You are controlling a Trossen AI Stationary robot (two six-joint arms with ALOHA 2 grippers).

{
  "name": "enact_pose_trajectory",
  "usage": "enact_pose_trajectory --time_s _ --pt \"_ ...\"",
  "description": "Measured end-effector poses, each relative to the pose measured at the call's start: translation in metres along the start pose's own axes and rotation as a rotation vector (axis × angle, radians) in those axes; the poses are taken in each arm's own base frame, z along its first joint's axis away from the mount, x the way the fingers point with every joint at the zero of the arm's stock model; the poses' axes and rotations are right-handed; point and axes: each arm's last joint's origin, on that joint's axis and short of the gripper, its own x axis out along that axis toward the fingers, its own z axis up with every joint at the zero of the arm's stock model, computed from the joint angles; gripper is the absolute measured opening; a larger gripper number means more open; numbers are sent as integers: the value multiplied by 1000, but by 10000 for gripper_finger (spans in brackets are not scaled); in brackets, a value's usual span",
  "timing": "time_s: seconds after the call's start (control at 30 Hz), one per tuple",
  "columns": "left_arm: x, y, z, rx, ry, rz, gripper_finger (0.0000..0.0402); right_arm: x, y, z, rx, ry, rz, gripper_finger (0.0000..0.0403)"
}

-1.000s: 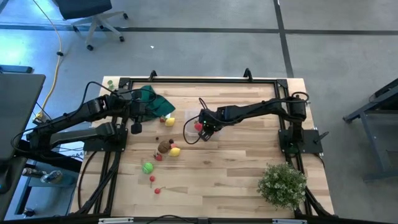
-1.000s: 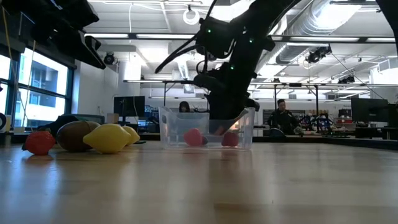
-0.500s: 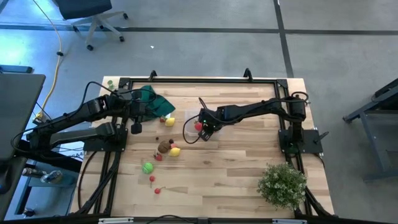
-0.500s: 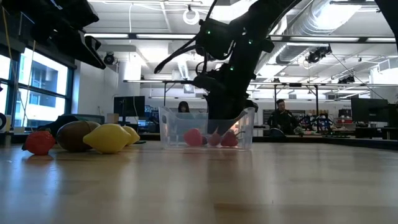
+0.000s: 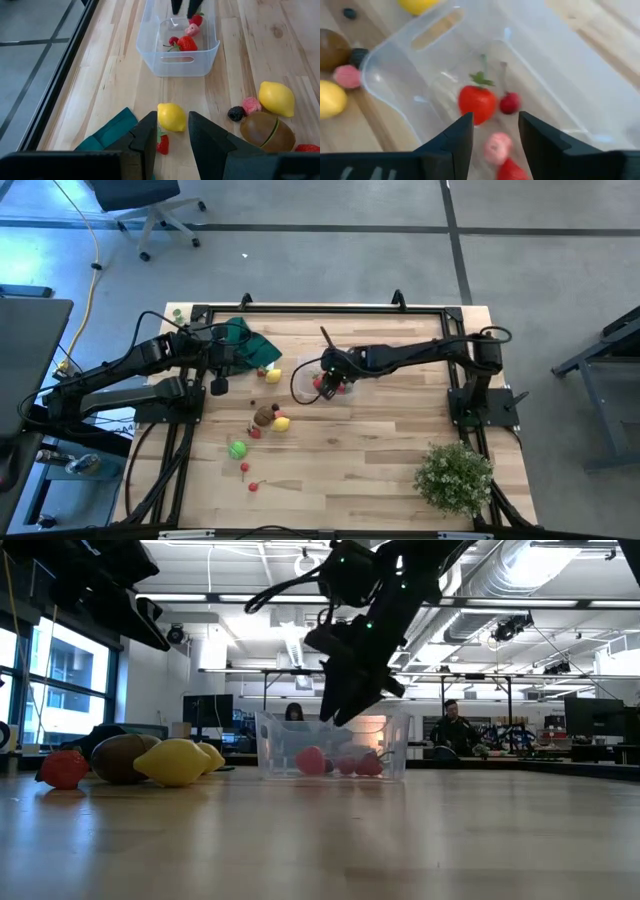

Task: Pick and placing Produce into tupperware
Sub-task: Adjust the transparent bin on the table

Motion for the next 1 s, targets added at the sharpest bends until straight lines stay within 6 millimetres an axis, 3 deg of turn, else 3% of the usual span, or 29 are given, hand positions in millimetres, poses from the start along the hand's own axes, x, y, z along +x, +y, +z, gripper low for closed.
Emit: enact_pose_trajectory --time_s 0.27,1.0 --pt "0 0 0 0 0 0 99 -2 -24 -2 101 132 -75 135" --pt "0 0 0 0 0 0 99 -7 -34 -20 115 311 -186 135"
